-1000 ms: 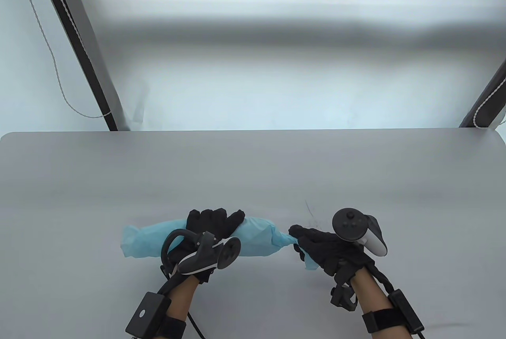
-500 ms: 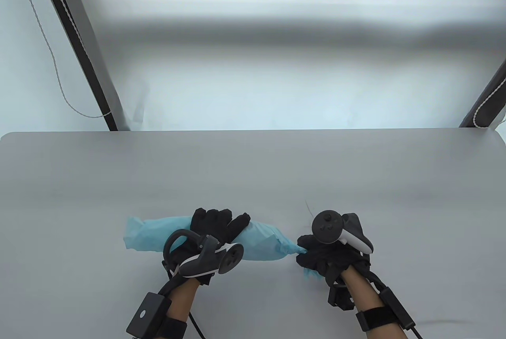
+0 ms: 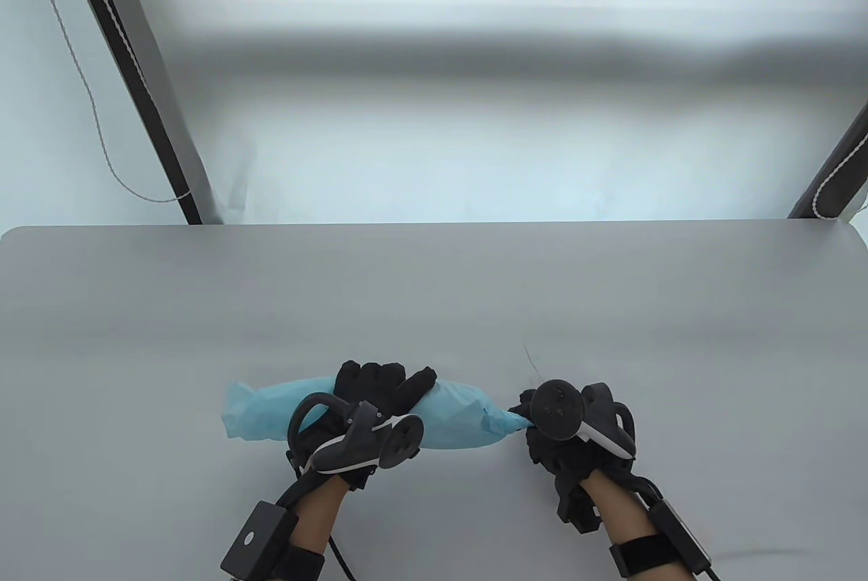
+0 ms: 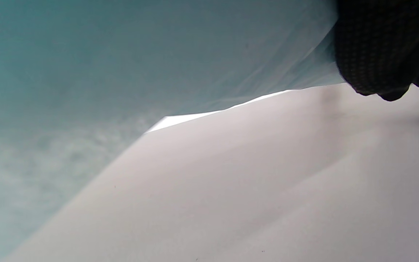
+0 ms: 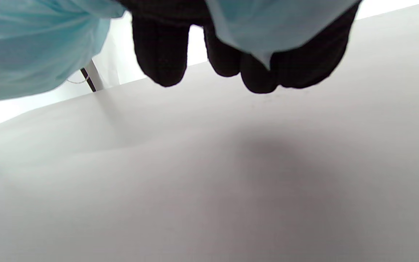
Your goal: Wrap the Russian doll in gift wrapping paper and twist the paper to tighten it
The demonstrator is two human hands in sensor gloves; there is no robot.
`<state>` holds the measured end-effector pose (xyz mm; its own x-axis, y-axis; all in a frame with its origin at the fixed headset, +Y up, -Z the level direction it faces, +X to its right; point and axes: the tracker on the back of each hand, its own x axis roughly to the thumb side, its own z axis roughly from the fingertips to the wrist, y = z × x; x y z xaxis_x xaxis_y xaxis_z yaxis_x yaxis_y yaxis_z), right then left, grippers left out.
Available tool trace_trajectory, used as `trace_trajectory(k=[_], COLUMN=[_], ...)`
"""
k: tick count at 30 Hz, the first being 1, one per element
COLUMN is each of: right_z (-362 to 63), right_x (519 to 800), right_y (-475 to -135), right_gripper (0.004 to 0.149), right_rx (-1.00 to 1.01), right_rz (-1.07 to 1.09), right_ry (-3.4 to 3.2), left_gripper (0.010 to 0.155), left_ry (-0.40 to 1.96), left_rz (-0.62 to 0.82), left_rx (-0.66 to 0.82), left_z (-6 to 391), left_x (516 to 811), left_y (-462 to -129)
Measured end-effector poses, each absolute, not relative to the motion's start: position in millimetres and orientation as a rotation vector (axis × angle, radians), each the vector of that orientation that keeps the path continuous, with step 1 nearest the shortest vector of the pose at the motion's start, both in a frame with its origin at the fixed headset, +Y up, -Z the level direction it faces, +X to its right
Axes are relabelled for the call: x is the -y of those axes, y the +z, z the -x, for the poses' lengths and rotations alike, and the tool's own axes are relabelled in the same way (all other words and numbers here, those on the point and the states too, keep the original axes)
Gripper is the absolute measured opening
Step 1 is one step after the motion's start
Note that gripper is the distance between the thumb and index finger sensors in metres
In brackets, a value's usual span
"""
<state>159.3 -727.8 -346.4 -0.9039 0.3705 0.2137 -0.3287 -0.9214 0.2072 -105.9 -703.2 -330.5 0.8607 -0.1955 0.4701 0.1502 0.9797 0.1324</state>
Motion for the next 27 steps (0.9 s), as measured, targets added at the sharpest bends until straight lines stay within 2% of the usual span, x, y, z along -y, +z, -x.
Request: trace_trajectory(k=[6,7,8,10,13,18,19,20,23,25,27], right_z=[-163,-160,-157,-154,-155,-165,-169,-171,-173,-173,-174], right_x=[732,733,736,739,736,729,730,731,736,739,741], right_y=[-346,-345,-346,-346,-347,-350,-351,-352,-352,-353,-355], right_gripper=[0.038,0.039,0.045,0.055,0.051,0.045,0.054,0.069,0.077,0.073,0.062], right_rx=[-0.345,-0.414,-0.552,-0.694,-0.602,-0.566,-0.577,-0.578,-0.517,-0.565,-0.587], right_rz=[-0.295,-0.306,-0.316,-0.312,-0.326,-0.320,-0.409,-0.480,-0.484,-0.474,-0.393], right_ry=[2.696,2.748,2.770,2.747,2.736,2.597,2.522,2.443,2.382,2.329,2.260], left_gripper=[0.109,0.109,0.109,0.109,0.109,0.109,0.109,0.109,0.108,0.108,0.108], left_ry=[-0.185,-0.200,-0.221,-0.251,-0.234,-0.222,-0.238,-0.266,-0.289,-0.310,-0.308], left_rz=[-0.089,-0.084,-0.082,-0.081,-0.072,-0.090,-0.090,-0.085,-0.091,-0.101,-0.105], left_rx=[0.484,0.482,0.487,0.491,0.490,0.484,0.482,0.477,0.482,0.478,0.477], left_z=[109,109,109,110,111,112,111,110,110,111,113], left_x=[703,704,705,708,709,705,705,707,708,707,707], left_y=[-332,-332,-332,-331,-332,-332,-331,-331,-332,-332,-332])
